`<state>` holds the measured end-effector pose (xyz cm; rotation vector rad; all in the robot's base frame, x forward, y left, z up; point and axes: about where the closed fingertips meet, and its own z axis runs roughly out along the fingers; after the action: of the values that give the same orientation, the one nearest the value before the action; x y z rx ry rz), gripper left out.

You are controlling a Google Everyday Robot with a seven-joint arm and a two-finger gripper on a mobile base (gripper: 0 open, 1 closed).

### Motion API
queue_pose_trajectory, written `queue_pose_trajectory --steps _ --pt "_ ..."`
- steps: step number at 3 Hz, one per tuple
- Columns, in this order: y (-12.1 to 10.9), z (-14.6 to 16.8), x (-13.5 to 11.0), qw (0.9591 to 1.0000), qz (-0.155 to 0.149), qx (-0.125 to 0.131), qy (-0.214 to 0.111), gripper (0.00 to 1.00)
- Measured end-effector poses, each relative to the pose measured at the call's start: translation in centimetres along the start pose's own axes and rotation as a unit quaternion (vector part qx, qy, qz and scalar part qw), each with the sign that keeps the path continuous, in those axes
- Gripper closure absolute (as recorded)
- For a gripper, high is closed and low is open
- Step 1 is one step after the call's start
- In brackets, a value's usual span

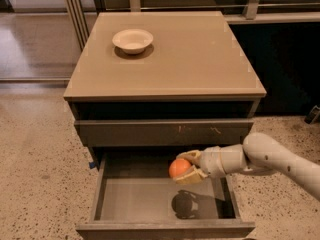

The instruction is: Pick orange from middle drawer and place on counter

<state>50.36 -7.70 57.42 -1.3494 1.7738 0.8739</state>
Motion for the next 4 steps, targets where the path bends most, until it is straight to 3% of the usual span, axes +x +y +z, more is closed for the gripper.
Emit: queue_pose_trajectory --steps 1,2,3,4 --pt "-0.3 -5.5 -9.9 0.9992 -0.028 0.02 0.021 1.0" --pt "-0.3 -5.5 -9.8 0.9992 -0.027 0.02 0.021 1.0" --pt "-0.5 -6.8 -13.0 0.9992 -0.028 0.022 0.018 1.0" --pt "-1.4 -11.5 -22.3 0.9979 -0.051 0.039 0.007 1.0"
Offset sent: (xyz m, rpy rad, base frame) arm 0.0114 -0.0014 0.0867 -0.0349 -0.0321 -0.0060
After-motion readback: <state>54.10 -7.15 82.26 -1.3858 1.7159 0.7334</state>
